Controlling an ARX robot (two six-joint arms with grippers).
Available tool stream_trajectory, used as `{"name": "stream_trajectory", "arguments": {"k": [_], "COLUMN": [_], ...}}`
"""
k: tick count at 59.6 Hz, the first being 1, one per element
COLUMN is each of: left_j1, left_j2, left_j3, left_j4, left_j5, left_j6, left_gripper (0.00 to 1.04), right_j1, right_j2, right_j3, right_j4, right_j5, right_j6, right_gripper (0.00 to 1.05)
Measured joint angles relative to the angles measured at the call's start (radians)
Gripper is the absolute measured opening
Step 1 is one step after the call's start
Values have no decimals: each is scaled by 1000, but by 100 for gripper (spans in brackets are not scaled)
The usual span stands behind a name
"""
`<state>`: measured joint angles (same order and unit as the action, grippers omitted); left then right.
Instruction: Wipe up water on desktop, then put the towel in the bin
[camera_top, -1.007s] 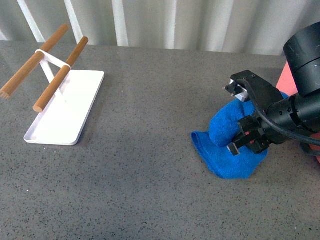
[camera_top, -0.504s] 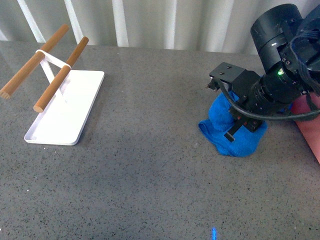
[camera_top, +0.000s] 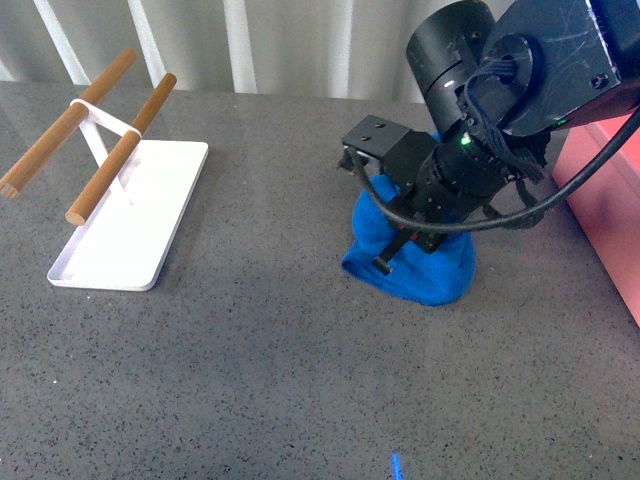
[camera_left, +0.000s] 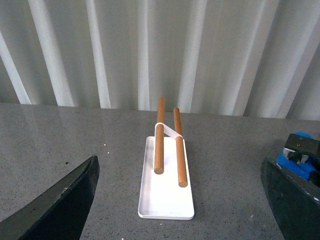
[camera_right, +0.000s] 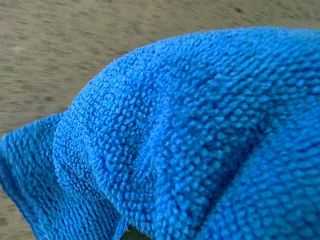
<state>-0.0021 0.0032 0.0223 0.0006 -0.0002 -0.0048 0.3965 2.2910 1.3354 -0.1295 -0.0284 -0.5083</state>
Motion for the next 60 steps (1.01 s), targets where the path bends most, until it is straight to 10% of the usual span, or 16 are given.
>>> {"name": "stream_trajectory", "arguments": {"k": [31, 60], "left_j1": [0, 0], "left_j2": [0, 0], "left_j3": [0, 0], "left_j4": [0, 0], "left_j5": [0, 0], "left_j6": [0, 0], "left_gripper": [98, 98], "right_j1": [-90, -109], "right_j2": [-222, -528], "right_j3": [-341, -119], "right_j4": [45, 66], "right_j5": [-24, -30], "right_j6": [-20, -11], "right_gripper": [6, 6]}}
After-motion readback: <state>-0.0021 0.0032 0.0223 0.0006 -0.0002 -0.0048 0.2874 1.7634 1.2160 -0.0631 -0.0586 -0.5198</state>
